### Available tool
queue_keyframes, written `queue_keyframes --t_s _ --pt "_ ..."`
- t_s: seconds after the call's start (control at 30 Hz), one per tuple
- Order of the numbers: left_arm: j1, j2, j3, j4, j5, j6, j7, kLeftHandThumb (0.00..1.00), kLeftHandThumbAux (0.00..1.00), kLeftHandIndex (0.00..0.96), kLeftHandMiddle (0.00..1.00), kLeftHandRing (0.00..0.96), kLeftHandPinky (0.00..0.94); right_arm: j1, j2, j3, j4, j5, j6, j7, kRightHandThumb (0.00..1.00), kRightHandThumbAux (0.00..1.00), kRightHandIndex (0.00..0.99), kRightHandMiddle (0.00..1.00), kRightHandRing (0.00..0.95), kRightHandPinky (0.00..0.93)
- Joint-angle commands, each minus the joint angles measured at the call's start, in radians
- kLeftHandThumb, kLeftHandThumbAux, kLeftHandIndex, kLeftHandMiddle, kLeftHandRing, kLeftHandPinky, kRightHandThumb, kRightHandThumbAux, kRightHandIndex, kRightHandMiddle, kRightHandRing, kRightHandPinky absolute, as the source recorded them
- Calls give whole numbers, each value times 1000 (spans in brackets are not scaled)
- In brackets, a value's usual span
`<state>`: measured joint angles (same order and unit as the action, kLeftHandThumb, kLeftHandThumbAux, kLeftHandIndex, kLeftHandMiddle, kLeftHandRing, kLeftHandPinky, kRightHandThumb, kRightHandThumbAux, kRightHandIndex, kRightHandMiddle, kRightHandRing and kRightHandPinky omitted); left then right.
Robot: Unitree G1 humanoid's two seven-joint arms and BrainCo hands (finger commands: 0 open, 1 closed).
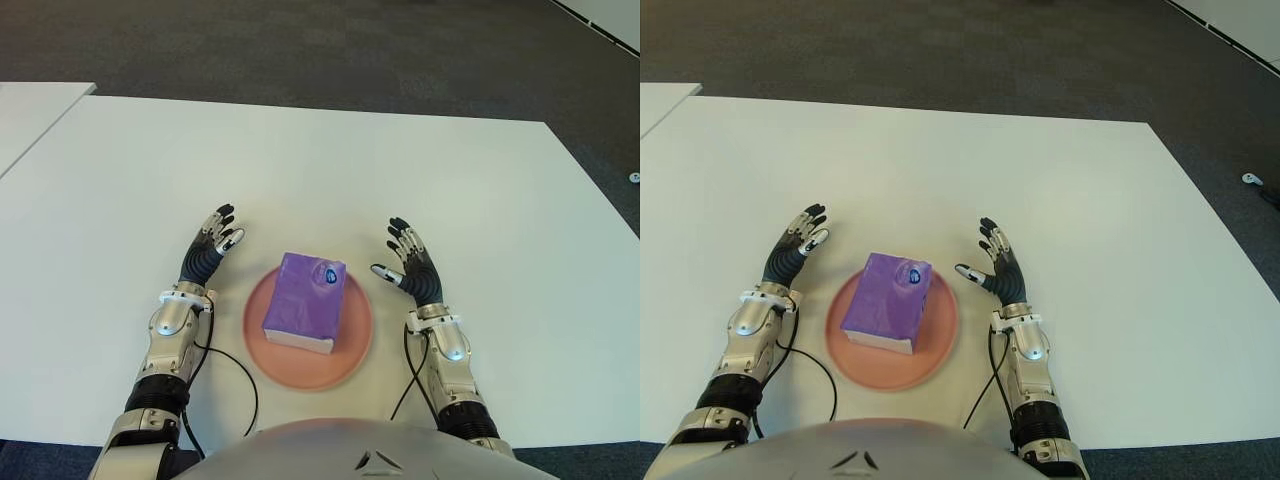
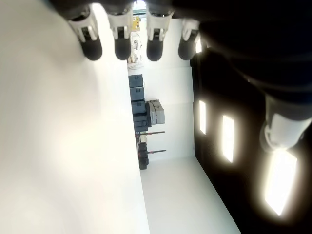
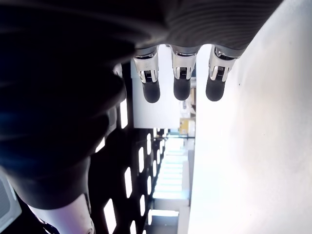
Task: Put the tissue paper into the plate.
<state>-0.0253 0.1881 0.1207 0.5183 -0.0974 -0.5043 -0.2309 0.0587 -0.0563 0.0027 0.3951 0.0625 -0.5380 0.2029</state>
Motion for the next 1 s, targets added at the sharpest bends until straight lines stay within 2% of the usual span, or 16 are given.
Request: queue_keyframes --t_s 0.03,0.67,1.0 --pt "67 -12 -25 -26 11 38 -13 0 437 0 0 0 0 116 21 16 70 -7 111 -11 1 831 0 0 0 0" --pt "142 -3 -18 -158 -32 142 -18 0 430 0 0 0 0 114 19 11 75 -3 109 -11 16 825 0 0 0 0" --pt "181 -18 -12 -209 -36 141 4 0 434 0 0 0 0 122 31 8 53 -14 120 -48 16 815 0 0 0 0"
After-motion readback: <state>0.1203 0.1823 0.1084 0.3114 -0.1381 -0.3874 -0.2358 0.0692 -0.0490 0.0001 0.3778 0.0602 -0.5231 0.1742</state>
